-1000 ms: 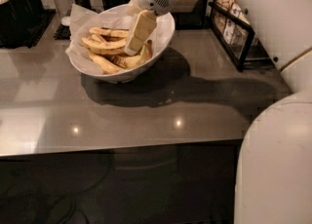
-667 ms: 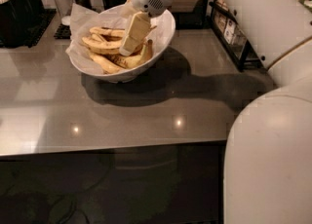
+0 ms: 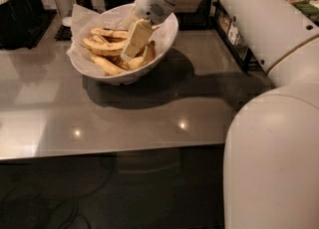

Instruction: Pick banana from white bowl

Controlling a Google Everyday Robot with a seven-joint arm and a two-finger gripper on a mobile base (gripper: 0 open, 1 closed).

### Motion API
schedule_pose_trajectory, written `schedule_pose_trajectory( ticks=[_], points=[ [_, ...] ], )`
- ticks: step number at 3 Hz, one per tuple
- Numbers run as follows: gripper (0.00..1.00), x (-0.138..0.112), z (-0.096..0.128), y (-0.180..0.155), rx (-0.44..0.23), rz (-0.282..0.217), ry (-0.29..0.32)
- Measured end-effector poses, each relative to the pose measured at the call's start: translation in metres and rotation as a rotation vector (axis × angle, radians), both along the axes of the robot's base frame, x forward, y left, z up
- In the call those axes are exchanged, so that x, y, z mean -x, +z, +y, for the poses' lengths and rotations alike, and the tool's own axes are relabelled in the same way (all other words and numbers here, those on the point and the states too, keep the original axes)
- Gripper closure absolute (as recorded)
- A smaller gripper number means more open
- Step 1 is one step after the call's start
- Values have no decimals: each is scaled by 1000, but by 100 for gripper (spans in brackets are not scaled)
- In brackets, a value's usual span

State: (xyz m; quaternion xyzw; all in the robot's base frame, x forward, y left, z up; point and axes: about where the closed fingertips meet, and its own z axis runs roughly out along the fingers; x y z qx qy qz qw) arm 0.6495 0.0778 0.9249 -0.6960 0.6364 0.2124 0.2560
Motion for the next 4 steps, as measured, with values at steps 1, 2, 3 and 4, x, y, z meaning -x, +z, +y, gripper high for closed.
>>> schedule_pose_trajectory(
  ticks=[1, 2, 3, 4],
  points=[
    [20, 9, -15, -3, 5, 15, -54],
    [21, 11, -16, -15, 16, 32, -67],
    [21, 11, -14, -16, 28, 35, -64],
    [20, 9, -9, -8, 56, -8, -59]
  ],
)
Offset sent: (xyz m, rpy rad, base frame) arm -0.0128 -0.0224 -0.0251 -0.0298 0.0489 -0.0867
